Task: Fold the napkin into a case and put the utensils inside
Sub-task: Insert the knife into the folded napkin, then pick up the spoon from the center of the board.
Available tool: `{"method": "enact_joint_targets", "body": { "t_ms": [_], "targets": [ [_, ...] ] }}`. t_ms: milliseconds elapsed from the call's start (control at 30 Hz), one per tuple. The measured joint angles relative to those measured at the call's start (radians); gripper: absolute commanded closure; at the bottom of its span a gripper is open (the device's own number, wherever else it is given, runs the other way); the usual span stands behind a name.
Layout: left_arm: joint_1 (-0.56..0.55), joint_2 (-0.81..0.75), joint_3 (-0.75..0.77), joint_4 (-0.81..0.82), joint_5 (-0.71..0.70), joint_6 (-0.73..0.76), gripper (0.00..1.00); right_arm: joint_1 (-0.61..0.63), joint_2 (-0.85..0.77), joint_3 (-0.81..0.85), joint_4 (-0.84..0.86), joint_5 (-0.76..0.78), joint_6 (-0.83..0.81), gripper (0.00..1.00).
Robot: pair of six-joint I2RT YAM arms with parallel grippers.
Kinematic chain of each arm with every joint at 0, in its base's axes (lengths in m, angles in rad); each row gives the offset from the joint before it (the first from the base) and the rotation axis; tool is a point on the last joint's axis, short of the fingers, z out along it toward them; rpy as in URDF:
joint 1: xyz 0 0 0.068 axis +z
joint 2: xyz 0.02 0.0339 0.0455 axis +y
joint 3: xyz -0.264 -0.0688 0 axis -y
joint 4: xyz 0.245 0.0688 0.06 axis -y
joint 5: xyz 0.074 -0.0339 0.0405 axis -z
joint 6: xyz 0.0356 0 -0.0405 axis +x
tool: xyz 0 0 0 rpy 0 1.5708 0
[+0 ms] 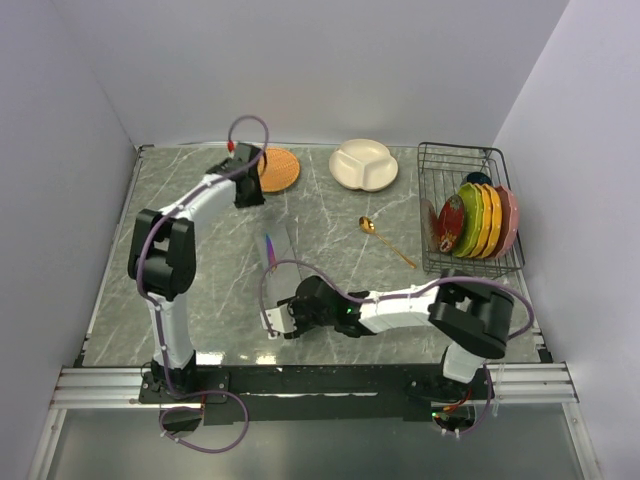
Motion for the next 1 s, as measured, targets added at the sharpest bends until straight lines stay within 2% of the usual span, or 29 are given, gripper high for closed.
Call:
{"method": "enact_joint_targets", "body": {
  "t_ms": [100, 200, 367, 500, 633, 767, 1000],
  "targets": [
    [0.044, 0.0, 0.104, 0.032, -0.01, 0.029, 0.52, -0.016, -0.071, -0.001, -0.058, -0.034, 0.027, 0.44],
    [0.061, -0.02, 0.14, 0.082, -0.008, 0.054, 0.46, -0.057, -0.158, 0.001, -0.122, -0.071, 0.071, 0.43],
    [0.075, -0.107, 0.117, 0.119, 0.027, 0.072, 0.45, -0.239, -0.327, 0.042, -0.29, -0.098, 0.213, 0.4],
    [0.089, -0.199, 0.084, 0.138, 0.064, 0.073, 0.45, -0.402, -0.375, 0.122, -0.423, -0.066, 0.335, 0.41],
    [0.099, -0.262, 0.067, 0.171, 0.107, 0.076, 0.45, -0.552, -0.326, 0.203, -0.554, -0.026, 0.429, 0.47],
    [0.098, -0.278, 0.056, 0.185, 0.147, 0.076, 0.45, -0.661, -0.192, 0.29, -0.642, -0.018, 0.483, 0.49],
    [0.098, -0.278, 0.046, 0.179, 0.182, 0.076, 0.45, -0.813, 0.014, 0.394, -0.739, -0.031, 0.497, 0.51]
  ]
}}
